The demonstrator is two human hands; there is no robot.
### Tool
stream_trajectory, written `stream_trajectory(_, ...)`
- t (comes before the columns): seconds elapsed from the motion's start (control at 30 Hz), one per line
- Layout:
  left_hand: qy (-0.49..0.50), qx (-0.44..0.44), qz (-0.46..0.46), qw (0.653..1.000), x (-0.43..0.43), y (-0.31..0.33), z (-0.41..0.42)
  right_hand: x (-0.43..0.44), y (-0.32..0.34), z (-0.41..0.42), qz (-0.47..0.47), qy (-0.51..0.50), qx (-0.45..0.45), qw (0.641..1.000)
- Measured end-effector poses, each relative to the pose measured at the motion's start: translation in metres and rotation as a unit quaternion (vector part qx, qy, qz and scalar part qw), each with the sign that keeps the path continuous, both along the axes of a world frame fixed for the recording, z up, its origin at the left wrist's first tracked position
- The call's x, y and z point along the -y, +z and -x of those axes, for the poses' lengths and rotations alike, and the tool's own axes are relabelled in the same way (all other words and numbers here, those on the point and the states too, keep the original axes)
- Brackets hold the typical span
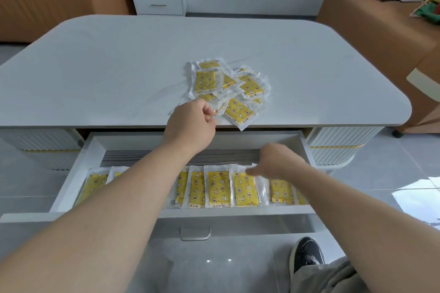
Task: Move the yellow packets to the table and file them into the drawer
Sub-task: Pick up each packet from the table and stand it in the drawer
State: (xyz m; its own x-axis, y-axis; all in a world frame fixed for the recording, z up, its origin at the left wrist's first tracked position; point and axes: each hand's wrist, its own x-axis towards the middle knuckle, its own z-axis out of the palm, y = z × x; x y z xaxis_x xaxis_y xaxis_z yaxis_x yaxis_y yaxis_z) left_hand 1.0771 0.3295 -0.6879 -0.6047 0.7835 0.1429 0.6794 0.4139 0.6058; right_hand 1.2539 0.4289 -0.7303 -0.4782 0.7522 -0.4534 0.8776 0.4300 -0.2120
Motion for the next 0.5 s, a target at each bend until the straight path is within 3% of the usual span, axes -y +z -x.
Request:
stream_trajectory(0.07,0.008,-0.039,0.005,0.999,-0.003,-0.004,0.003,-0.005,0.026,0.008,0.002,-0.055,-0.122,0.991)
stream_trajectory(0.17,0.003,-0.113,0.027,0.993,-0.009,-0.010,0.006,-0.004,0.051,0.019,0.111,-0.208,-0.267,0.935)
stream_trajectory(0.23,0.004,-0.148,0.046,0.988,-0.013,-0.013,0.007,0.002,0.055,0.028,0.202,-0.270,-0.286,0.897)
stream_trajectory(0.33,0.010,-0.171,0.075,0.982,-0.017,-0.020,0.008,0.009,0.051,0.039,0.282,-0.296,-0.283,0.868)
stream_trajectory(0.5,-0.007,-0.197,0.091,0.976,-0.016,-0.024,0.014,0.008,0.042,0.048,0.299,-0.319,-0.315,0.842)
